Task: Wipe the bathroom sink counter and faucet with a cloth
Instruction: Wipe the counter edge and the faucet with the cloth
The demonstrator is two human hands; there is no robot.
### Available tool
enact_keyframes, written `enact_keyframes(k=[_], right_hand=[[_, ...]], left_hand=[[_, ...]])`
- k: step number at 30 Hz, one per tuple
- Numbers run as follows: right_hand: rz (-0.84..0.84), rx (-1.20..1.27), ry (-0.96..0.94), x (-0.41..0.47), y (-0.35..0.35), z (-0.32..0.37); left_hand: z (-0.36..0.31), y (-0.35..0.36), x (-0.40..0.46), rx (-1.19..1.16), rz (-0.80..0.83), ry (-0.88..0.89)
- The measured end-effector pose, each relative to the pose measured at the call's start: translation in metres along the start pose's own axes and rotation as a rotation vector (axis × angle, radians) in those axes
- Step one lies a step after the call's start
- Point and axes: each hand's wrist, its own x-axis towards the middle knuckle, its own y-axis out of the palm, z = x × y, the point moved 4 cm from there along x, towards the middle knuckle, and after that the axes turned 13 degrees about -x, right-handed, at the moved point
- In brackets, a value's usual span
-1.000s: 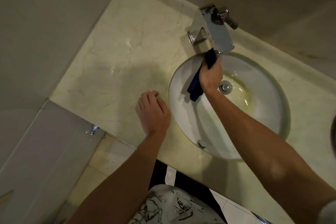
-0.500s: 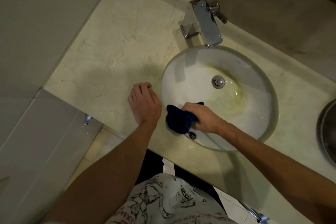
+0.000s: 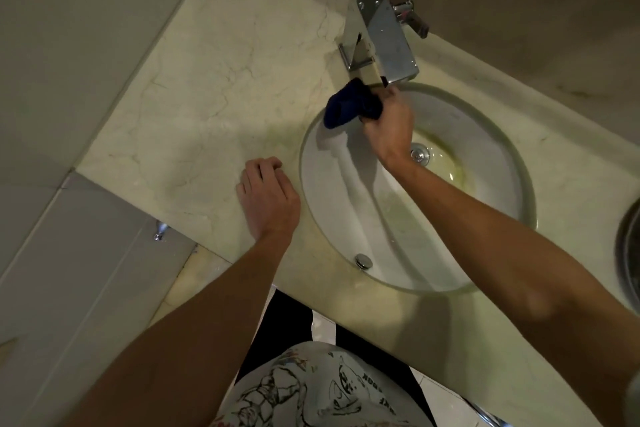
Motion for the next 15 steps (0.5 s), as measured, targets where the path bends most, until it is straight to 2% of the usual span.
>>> enact_keyframes(k=[3, 6, 8, 11, 15], right_hand=[[0.063, -0.120, -0.286, -0.005, -0.018, -0.010], [0.129, -0.403, -0.629, 0.007, -0.028, -0.018], [0.167, -0.580, -0.746, 0.023, -0.032, -0.030], [0.109, -0.731, -0.779, 0.041, -0.056, -0.064], [0.101, -0.848, -0.682, 0.019, -0.092, -0.121]], left_hand=[[0.000, 0.001, 0.000, 0.006, 0.005, 0.001], [0.000, 0.001, -0.001, 0.013, -0.004, 0.009], [-0.001, 0.000, -0.001, 0.019, -0.010, 0.020], [-0.002, 0.000, -0.001, 0.024, -0.018, 0.021], [-0.001, -0.001, -0.001, 0.020, -0.030, 0.034]])
